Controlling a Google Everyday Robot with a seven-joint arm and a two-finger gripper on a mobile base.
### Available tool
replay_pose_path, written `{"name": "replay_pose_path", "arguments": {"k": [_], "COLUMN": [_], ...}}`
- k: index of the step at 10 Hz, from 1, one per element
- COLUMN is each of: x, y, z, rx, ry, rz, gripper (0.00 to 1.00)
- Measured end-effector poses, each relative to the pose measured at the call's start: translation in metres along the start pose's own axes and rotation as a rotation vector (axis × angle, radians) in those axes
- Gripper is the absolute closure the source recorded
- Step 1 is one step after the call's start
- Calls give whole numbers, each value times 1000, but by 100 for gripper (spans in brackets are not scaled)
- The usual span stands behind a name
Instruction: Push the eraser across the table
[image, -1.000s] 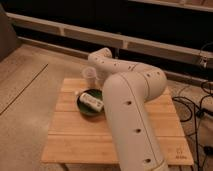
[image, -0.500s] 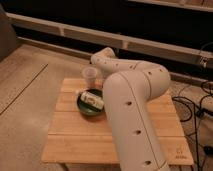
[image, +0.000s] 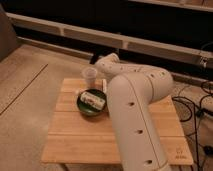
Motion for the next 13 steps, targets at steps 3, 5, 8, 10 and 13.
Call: {"name": "replay_pose_path", "arguments": {"k": [3,5,8,10,13], "x": [-14,-28,-47,-52,-66], "y": [14,36,78,90,69], "z": [13,13,6,4,-3], "rx": [-56,-125,-247,-282,-249], "ry": [-28,-77,-156,-180,-255], "rz": [-33,-71,-162,-219,-297], "gripper": [100,100,100,100,100]}}
